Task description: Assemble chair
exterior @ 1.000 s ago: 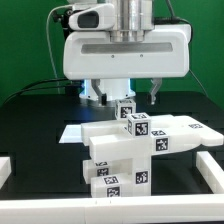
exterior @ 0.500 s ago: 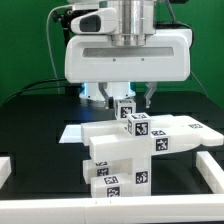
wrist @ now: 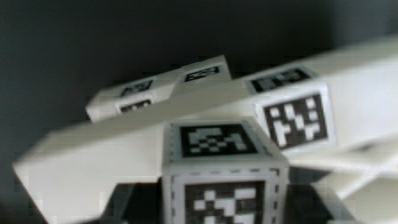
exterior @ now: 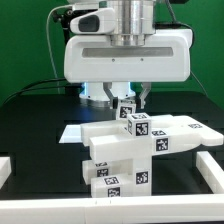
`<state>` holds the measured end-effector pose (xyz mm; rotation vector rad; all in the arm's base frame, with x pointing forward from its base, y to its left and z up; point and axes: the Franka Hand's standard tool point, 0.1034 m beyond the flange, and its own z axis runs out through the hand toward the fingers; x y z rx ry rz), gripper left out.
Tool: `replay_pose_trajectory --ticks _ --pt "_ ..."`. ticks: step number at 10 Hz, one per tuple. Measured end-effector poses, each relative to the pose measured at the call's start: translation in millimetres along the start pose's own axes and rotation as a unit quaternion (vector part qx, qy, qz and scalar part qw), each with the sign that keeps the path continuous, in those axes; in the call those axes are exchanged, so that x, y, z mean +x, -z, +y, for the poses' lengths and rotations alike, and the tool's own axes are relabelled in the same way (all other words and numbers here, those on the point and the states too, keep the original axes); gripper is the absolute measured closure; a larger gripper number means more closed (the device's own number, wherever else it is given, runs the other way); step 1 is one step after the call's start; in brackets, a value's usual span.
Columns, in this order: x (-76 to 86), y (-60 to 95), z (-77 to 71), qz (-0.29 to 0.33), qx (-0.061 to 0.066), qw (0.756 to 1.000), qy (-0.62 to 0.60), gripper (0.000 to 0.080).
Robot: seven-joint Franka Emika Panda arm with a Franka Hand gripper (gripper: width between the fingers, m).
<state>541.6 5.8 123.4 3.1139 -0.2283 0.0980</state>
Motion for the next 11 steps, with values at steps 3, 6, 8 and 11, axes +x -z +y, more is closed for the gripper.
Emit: replay_pose_trajectory --ticks 3,6,8,11 --pt "1.0 -0.4 1.6 0.001 0.003 0.990 -0.138 0.0518" --pt "2.1 -1.0 2.9 -0.003 0.025 0.949 -0.315 0.0517" --pt "2.1 -1.1 1.9 -0.005 0.029 0.934 -0.357 0.0517" --pt "1.4 -1.0 -2.5 -0.003 0.029 0.958 -0.284 0.0327"
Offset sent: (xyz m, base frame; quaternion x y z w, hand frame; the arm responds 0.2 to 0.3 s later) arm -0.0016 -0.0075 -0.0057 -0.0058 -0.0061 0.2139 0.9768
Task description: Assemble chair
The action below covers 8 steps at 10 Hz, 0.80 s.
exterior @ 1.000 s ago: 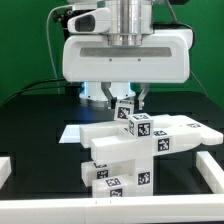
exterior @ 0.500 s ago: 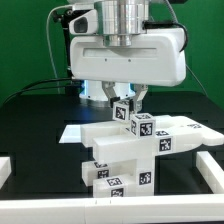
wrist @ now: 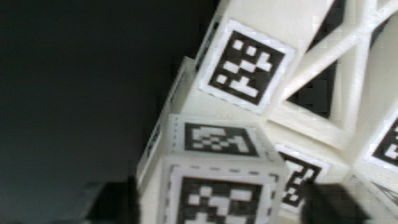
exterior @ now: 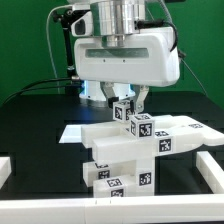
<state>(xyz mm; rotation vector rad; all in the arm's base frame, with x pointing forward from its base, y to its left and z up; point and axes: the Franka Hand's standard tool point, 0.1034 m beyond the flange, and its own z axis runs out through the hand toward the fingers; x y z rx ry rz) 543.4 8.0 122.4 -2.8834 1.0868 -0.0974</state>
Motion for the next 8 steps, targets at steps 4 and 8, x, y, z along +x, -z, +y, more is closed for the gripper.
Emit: replay_pose_trajectory --ticks 4,8 --pt "2.0 -2.0 4.1 0.007 -0.002 0.967 0.253 0.0152" --pt "3.1 -2.0 5.5 0.007 -0.005 0.935 0.355 0.0151"
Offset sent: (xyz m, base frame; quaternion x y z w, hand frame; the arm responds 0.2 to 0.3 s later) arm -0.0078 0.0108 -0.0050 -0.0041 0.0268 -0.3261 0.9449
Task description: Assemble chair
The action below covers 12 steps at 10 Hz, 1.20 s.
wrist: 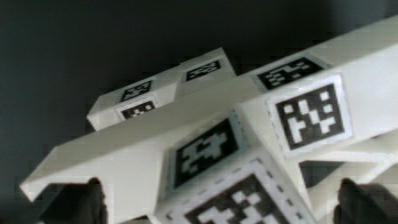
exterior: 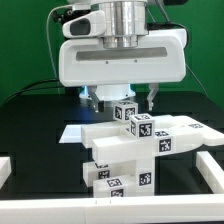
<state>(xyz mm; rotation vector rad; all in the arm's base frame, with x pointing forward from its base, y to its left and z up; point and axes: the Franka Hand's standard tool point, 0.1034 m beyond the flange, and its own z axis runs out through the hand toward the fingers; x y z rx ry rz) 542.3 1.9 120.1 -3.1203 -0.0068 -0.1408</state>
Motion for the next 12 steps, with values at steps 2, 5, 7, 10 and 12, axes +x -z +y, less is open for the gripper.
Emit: replay_pose_trajectory --ticks 2,5,7,10,12 --pt "-0.1 -0.2 -0.1 0.000 0.000 1.000 -0.022 0.0259" --pt "-0.1 -0.3 -0.4 0.000 0.001 0.997 -0.074 0.0515" --pt "-0.2 -0.5 -0.6 0.000 0.001 0.990 -0.140 0.0515" --pt "1.6 0.3 2.4 -0.001 0.002 0.963 -0.271 0.0515" --pt "2.8 -0.5 12.5 -0.001 0.007 0.936 -0.352 0.0515"
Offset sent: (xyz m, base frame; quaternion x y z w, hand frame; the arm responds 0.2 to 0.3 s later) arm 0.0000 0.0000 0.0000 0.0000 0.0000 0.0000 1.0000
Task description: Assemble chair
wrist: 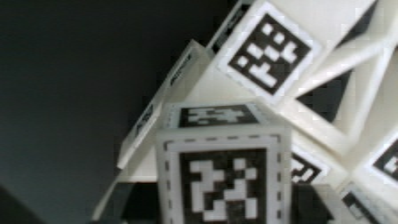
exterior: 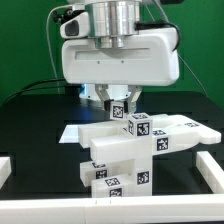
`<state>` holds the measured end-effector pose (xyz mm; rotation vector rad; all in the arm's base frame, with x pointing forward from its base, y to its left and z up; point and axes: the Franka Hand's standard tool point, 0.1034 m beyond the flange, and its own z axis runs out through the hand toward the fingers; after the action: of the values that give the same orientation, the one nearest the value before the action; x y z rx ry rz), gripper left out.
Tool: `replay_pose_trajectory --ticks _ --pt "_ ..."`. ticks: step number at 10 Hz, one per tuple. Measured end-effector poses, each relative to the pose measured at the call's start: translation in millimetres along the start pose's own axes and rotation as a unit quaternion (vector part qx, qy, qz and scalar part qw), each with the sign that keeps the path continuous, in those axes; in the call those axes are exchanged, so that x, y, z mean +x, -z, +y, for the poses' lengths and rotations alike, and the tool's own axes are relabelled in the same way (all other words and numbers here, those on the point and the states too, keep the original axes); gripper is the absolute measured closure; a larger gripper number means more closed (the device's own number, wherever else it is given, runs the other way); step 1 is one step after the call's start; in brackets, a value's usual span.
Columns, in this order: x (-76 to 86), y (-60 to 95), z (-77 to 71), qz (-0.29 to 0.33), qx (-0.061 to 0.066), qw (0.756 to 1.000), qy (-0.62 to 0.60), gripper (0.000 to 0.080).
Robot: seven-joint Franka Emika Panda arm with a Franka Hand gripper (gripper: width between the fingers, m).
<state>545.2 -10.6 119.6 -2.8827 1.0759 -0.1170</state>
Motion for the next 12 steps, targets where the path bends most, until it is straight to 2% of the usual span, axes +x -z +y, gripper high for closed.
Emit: replay_pose_trajectory --ticks 2,4,5,6,7,8,9,10,11,12 --pt "3.7 -1.4 4.3 -0.001 0.002 0.995 -0.096 0.0515" --pt "3.0 -1.9 3.6 -0.003 0.007 0.980 -0.198 0.0515" --pt "3.1 -2.2 3.8 -0.004 0.012 0.972 -0.235 0.0515" --pt "3.0 -2.2 3.6 -0.004 0.012 0.974 -0.228 0.0515" --pt "3.0 -2.2 3.6 -0.004 0.012 0.976 -0.218 0.0365" --pt "2.0 -2.2 2.3 -0.004 0.012 0.976 -0.216 0.0365" --pt "-0.3 -0.7 -1.3 -0.006 0.012 0.982 -0.190 0.0226" --pt "-0.9 2.7 -3.7 -0.011 0.013 0.992 -0.122 0.0226" --pt "-1.0 3.7 -5.2 -0.007 0.014 0.999 -0.042 0.0166" --pt "-3.3 1.3 -4.7 -0.006 0.013 0.999 0.043 0.0152"
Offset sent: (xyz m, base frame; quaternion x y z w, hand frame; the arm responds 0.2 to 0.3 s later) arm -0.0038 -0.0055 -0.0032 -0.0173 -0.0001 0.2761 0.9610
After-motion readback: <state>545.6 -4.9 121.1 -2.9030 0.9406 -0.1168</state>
